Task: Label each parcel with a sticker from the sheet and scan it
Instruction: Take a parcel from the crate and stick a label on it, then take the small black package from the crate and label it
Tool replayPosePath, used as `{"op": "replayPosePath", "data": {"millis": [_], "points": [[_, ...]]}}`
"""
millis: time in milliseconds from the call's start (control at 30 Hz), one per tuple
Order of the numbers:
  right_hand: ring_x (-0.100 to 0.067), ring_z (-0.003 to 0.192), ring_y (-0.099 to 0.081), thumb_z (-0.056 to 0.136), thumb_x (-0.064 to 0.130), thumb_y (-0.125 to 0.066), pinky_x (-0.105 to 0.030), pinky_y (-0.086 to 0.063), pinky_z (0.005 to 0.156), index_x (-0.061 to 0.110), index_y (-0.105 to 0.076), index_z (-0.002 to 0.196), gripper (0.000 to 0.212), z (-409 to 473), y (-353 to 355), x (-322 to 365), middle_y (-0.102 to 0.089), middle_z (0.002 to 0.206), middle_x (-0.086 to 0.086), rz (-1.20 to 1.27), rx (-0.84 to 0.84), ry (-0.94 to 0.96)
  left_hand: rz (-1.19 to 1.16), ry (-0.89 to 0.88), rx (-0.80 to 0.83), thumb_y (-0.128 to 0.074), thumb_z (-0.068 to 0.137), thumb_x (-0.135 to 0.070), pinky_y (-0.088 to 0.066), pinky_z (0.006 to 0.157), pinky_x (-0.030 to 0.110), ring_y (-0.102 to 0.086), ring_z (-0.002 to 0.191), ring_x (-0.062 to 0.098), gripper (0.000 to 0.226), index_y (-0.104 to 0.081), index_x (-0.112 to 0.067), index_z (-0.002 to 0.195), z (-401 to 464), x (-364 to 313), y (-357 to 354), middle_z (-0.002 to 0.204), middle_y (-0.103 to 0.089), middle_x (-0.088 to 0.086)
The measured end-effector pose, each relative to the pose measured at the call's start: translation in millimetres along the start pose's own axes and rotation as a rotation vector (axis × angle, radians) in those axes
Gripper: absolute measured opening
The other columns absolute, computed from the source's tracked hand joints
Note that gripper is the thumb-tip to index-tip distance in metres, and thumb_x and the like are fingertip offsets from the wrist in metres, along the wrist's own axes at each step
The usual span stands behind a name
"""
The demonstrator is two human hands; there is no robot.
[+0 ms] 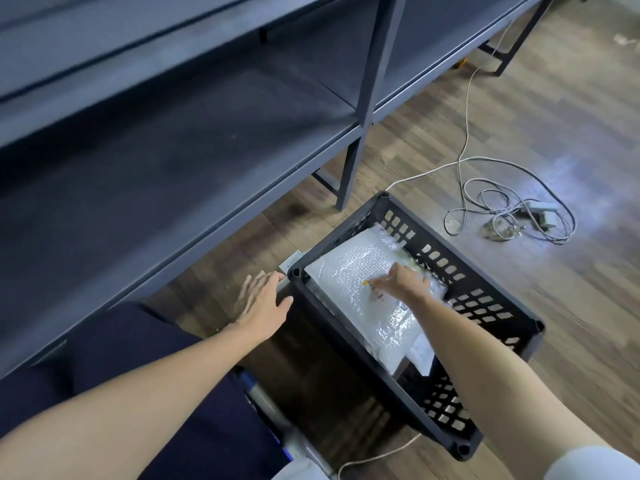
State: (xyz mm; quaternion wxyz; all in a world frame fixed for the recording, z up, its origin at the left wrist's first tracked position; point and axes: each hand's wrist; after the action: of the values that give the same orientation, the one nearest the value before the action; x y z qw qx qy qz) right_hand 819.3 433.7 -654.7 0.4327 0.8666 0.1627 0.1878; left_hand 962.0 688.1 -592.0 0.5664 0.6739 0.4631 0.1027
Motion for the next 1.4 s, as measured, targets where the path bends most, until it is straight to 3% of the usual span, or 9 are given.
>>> {"op": "replayPosePath", "data": {"millis": [100, 167, 267, 500, 733, 1000, 1167, 1400], "points": [[-0.021, 0.102, -0.057, 0.089, 0.033, -0.059, -0.05, -0.027, 0.111, 0.015, -0.059, 0.087, 0.018, -9, 0, 16, -0.062, 0.099, -0.004, 0.059, -0.016, -0.027, 0.081, -0.038, 0.056, -0.045, 0.098, -0.036, 0.0, 0.119, 0.03, -0.018, 0.145, 0.014, 0.05, -0.033, -0.02, 0.144, 1, 1, 4, 0.152, -0.034, -0.002], [-0.023, 0.11, -0.055, 0.093, 0.027, -0.053, -0.049, -0.029, 0.111, 0.01, -0.058, 0.105, 0.021, -16, 7, 24, -0.06, 0.111, -0.007, 0.025, -0.043, -0.006, 0.105, -0.051, 0.092, -0.043, 0.098, -0.036, 0.001, 0.118, 0.031, -0.017, 0.145, 0.014, 0.05, -0.032, -0.022, 0.144, 4, 1, 9, 0.153, -0.033, -0.004], [-0.023, 0.116, -0.052, 0.099, 0.028, -0.043, -0.048, -0.025, 0.115, 0.008, -0.05, 0.119, 0.029, -27, 18, 38, -0.058, 0.123, -0.008, -0.047, -0.107, 0.037, 0.128, -0.083, 0.122, -0.041, 0.098, -0.038, 0.002, 0.118, 0.032, -0.018, 0.145, 0.014, 0.05, -0.031, -0.024, 0.146, 7, -4, 17, 0.153, -0.033, -0.006], [-0.026, 0.133, -0.042, 0.099, 0.039, -0.043, -0.047, -0.016, 0.118, 0.007, -0.041, 0.137, 0.05, -58, 38, 75, -0.047, 0.142, -0.011, -0.07, -0.188, 0.107, 0.162, -0.186, 0.126, -0.037, 0.098, -0.037, 0.005, 0.118, 0.032, -0.018, 0.145, 0.013, 0.048, -0.033, -0.024, 0.145, -1, -19, 45, 0.15, -0.037, -0.005], [-0.028, 0.122, -0.05, 0.093, 0.035, -0.041, -0.043, -0.028, 0.108, 0.012, -0.053, 0.121, 0.038, -88, 105, 118, -0.057, 0.129, -0.01, -0.045, -0.377, 0.112, 0.13, -0.355, -0.056, -0.038, 0.098, -0.033, 0.002, 0.118, 0.032, -0.022, 0.143, 0.015, 0.047, -0.036, -0.022, 0.144, -18, -44, 124, 0.15, -0.038, -0.003], [-0.032, 0.122, -0.05, 0.094, 0.037, -0.042, -0.043, -0.029, 0.106, 0.006, -0.053, 0.122, 0.043, -156, 219, 205, -0.057, 0.128, -0.015, -0.025, -0.663, 0.249, 0.134, -0.462, -0.36, -0.041, 0.098, -0.032, -0.006, 0.119, 0.033, -0.031, 0.139, 0.016, 0.046, -0.04, -0.019, 0.142, -50, -60, 252, 0.147, -0.043, -0.001], [-0.033, 0.125, -0.046, 0.095, 0.036, -0.041, -0.042, -0.027, 0.107, 0.004, -0.049, 0.126, 0.045, -208, 253, 286, -0.054, 0.132, -0.016, -0.019, -0.737, 0.427, 0.22, -0.378, -0.581, -0.039, 0.098, -0.033, -0.01, 0.117, 0.032, -0.034, 0.136, 0.014, 0.045, -0.042, -0.018, 0.14, -77, -28, 327, 0.145, -0.045, -0.002], [-0.032, 0.127, -0.042, 0.096, 0.03, -0.041, -0.04, -0.025, 0.11, 0.003, -0.046, 0.131, 0.044, -286, 237, 429, -0.051, 0.135, -0.015, -0.054, -0.714, 0.782, 0.205, -0.007, -0.781, -0.04, 0.097, -0.035, -0.008, 0.118, 0.033, -0.033, 0.137, 0.016, 0.044, -0.045, -0.019, 0.138, -144, 91, 402, 0.145, -0.045, 0.0]]}}
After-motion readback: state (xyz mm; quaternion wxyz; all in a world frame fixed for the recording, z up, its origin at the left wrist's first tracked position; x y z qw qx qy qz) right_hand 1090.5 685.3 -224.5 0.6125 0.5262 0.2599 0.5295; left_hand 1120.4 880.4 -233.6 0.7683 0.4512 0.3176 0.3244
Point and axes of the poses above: each hand's wrist, its own z-axis towards the middle knuckle, its own y-axis out of the back of the hand, x = y × z
